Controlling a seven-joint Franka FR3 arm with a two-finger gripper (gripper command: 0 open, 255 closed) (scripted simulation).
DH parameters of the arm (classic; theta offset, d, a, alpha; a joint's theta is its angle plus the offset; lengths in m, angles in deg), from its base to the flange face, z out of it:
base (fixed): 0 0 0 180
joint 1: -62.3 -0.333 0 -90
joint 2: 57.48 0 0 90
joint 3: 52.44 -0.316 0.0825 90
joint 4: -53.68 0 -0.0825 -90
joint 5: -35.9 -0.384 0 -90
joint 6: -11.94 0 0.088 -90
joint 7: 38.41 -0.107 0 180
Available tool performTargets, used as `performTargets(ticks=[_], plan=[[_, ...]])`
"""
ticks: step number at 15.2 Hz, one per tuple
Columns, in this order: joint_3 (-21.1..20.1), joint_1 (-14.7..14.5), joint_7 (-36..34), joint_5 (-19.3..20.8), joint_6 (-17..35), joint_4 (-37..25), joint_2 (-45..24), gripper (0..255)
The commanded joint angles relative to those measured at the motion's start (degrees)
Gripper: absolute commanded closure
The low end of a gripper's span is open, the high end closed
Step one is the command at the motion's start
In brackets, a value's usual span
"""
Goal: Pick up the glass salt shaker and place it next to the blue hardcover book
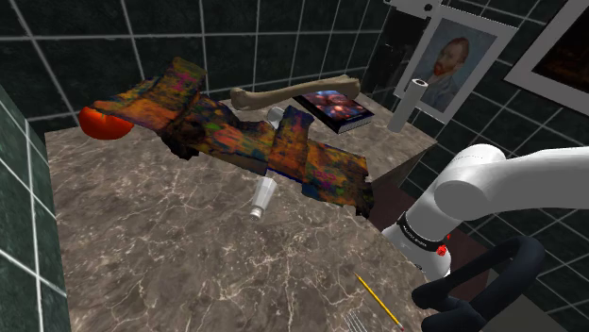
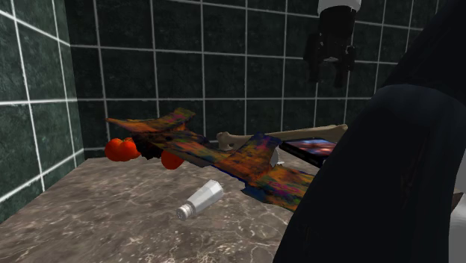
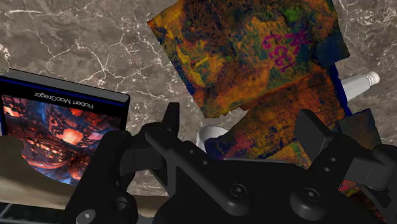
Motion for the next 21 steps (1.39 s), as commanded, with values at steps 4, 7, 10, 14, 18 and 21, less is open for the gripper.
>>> performTargets(ticks=[4,7,10,14,18,21], plan=[[-5.4,0.5,-8.7,-3.0,2.4,4.9,4.2,0],[-11.4,0.7,-17.5,-6.5,4.9,8.6,7.1,0],[-18.0,0.7,-26.4,-10.3,7.6,11.1,8.6,0],[-27.4,1.2,-38.4,-15.2,11.8,12.4,7.9,0],[-37.5,3.3,-50.5,-19.3,16.5,11.4,4.5,0],[-45.6,6.6,-59.4,-21.3,20.1,9.2,0.7,0]])
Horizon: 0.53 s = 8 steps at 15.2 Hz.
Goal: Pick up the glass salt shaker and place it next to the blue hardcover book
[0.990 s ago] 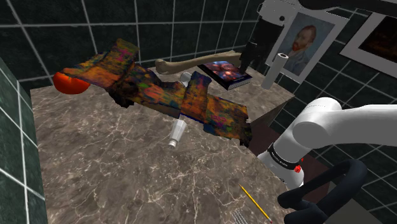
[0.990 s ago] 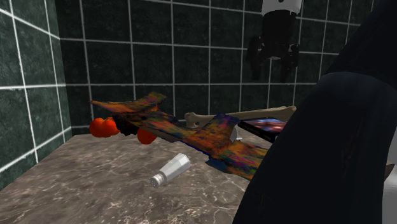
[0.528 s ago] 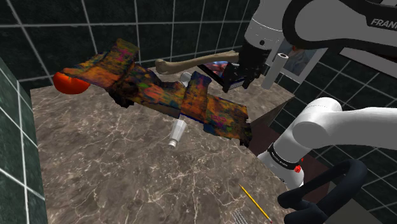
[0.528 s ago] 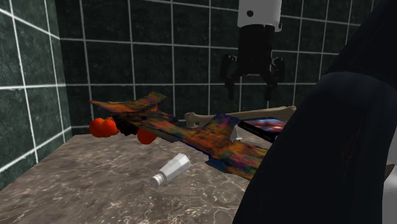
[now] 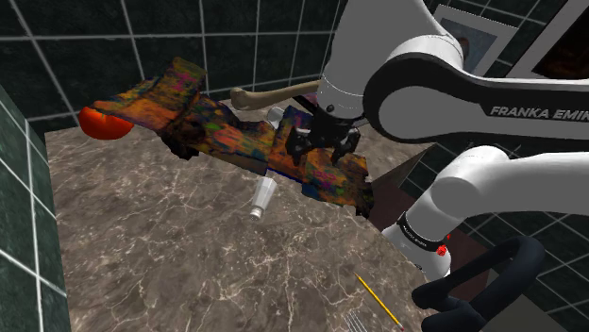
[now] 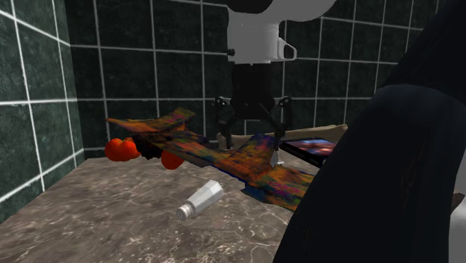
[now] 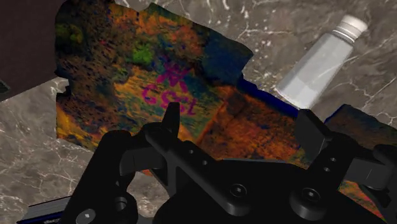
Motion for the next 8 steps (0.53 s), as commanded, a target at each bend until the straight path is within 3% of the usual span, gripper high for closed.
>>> performTargets(ticks=[1,5,8], plan=[[-5.3,2.9,-6.2,-0.8,2.2,-2.1,-2.8,0],[-17.6,11.4,-18.2,-1.1,6.6,-7.1,-8.9,0],[-28.5,20.8,-27.1,0.0,9.1,-12.0,-12.9,0]])
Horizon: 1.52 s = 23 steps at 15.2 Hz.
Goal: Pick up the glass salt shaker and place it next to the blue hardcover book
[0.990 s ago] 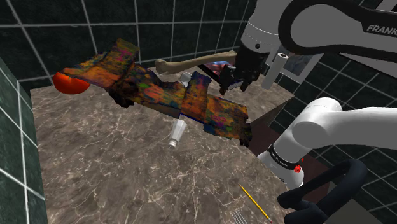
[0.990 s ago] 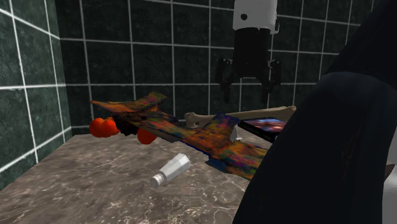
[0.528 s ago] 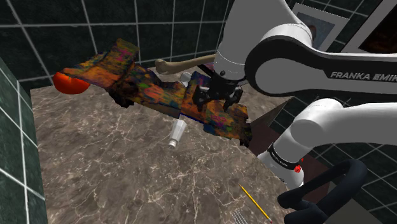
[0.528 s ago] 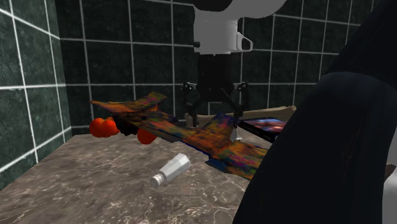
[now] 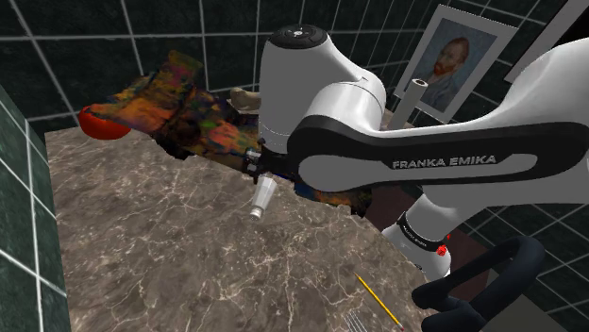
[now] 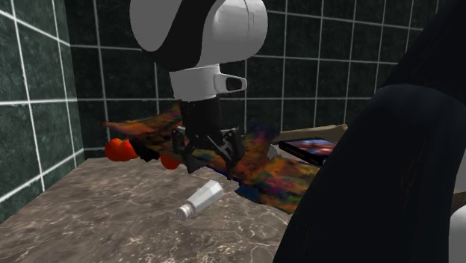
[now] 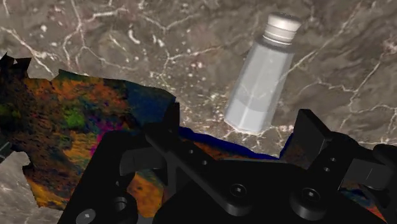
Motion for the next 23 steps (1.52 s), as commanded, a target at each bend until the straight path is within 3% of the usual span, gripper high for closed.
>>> performTargets(ticks=[1,2,9,17,18,23], plan=[[-7.9,7.0,-6.2,0.6,1.6,-3.3,-2.2,0],[-11.4,10.4,-8.5,0.8,1.9,-4.9,-2.7,0],[-17.1,14.6,-7.7,-0.9,7.3,-2.2,-3.4,0],[-17.6,15.0,-7.6,-1.0,7.8,-2.0,-3.5,0],[-17.6,15.0,-7.6,-1.0,7.8,-2.0,-3.5,255],[-17.8,15.3,-7.5,-1.0,7.9,-2.1,-3.5,255]])
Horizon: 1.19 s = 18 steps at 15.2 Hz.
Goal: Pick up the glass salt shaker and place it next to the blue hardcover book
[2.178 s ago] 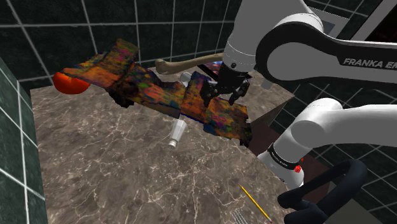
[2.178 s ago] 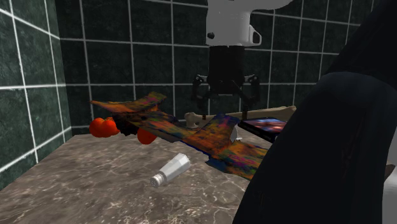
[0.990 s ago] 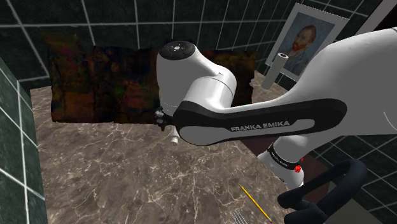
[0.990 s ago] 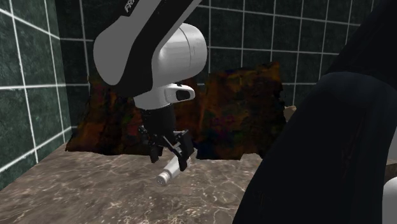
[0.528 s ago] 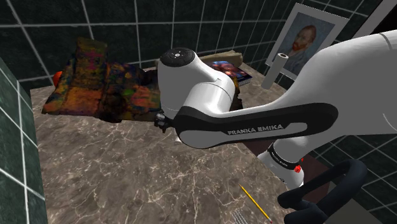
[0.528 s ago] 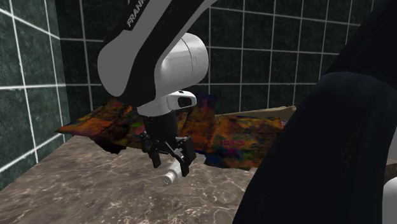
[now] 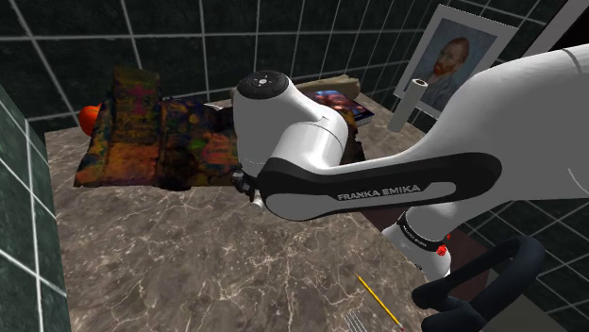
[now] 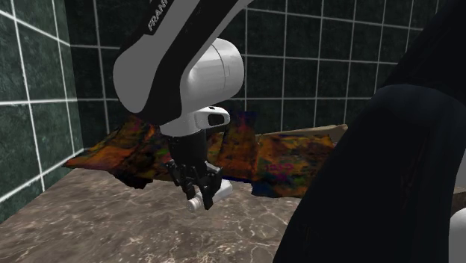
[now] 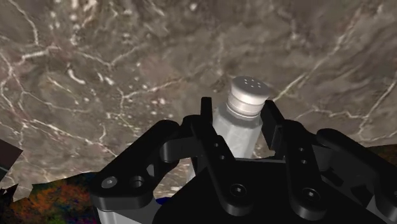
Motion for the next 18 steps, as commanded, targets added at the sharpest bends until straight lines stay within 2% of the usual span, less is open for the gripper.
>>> performTargets(ticks=[1,4,11,18], plan=[[0.0,0.3,0.0,0.1,0.0,0.2,0.0,255],[0.2,-0.1,0.0,0.0,-0.1,0.2,0.1,255],[6.8,-4.4,0.1,1.7,-5.4,-1.8,1.0,255],[12.1,-7.3,0.4,3.0,-10.7,-4.5,2.1,255]])
